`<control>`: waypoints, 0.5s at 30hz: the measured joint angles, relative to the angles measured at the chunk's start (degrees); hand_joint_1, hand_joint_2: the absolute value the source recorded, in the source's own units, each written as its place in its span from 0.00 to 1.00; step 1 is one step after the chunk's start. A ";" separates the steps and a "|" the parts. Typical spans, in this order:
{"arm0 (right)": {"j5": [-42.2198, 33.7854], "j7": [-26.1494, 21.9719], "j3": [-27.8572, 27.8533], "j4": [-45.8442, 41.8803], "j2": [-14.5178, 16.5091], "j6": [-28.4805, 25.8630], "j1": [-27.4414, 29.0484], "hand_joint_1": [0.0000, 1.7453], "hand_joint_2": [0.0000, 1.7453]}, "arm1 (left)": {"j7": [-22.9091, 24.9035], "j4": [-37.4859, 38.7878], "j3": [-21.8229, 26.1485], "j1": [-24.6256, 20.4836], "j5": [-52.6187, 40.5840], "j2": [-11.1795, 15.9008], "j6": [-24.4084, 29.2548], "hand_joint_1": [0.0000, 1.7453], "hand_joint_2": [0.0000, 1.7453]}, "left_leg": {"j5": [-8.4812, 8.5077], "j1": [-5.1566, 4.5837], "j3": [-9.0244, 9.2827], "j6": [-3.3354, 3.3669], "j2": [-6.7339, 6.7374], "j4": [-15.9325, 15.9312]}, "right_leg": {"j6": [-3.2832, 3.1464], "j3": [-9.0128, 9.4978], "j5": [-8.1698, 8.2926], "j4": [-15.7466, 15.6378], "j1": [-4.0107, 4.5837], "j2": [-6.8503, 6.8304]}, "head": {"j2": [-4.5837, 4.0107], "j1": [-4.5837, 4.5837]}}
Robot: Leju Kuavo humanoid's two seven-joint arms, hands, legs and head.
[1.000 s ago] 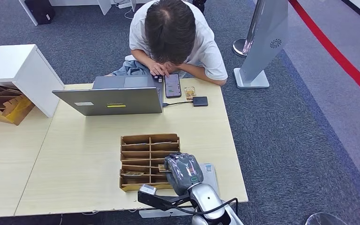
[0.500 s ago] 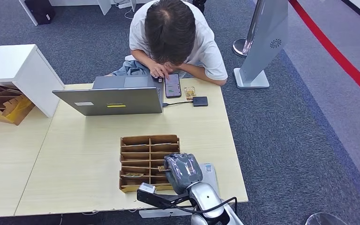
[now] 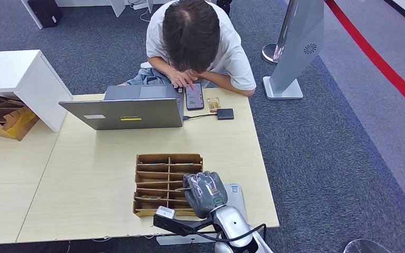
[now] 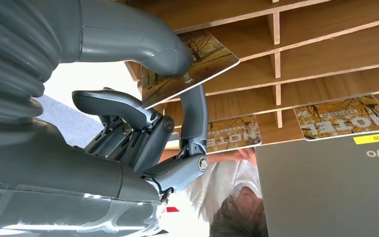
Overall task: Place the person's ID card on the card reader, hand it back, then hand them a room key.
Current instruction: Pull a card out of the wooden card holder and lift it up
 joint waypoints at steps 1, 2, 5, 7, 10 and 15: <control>0.00 -0.01 0.00 -0.03 0.00 -0.03 0.01 1.00 1.00 | 0.00 0.00 0.01 0.00 0.00 0.00 0.00 0.00 0.00 | 0.00 0.00 0.00 0.00 0.00 0.00 | 0.00 0.00 0.00 0.00 0.00 0.00 | 0.00 0.00; 0.00 -0.01 0.00 -0.05 0.00 -0.05 0.02 1.00 1.00 | 0.00 0.00 0.01 0.00 0.00 0.00 0.00 0.00 0.00 | 0.00 0.00 0.00 0.00 0.00 0.00 | 0.00 0.00 0.00 0.00 0.00 0.00 | 0.00 0.00; 0.00 -0.01 0.00 -0.11 0.00 -0.06 0.03 1.00 1.00 | 0.00 0.00 0.01 0.00 0.00 0.00 0.00 0.00 0.00 | 0.00 0.00 0.00 0.00 0.00 0.00 | 0.00 0.00 0.00 0.00 0.00 0.00 | 0.00 0.00; -0.08 -0.20 0.00 -0.20 0.00 -0.17 0.05 1.00 1.00 | 0.00 0.00 0.00 0.00 0.00 0.00 0.00 0.00 0.00 | 0.00 0.00 0.00 0.00 0.00 0.00 | 0.00 0.00 0.00 0.00 0.00 0.00 | 0.00 0.00; -0.57 -1.07 0.01 -0.96 0.00 -1.08 0.34 1.00 1.00 | 0.00 0.00 0.00 -0.01 0.00 0.00 0.00 0.00 0.00 | 0.00 0.00 0.00 0.00 0.00 0.00 | 0.00 0.00 0.00 0.00 0.00 0.00 | 0.00 -0.01; -1.18 -2.39 0.15 -4.35 0.00 -2.63 1.15 1.00 1.00 | 0.00 0.00 0.00 -0.01 0.08 0.01 0.02 0.00 0.00 | 0.00 0.00 -0.01 0.00 0.00 0.00 | 0.00 -0.02 0.00 0.00 0.00 0.00 | 0.00 0.00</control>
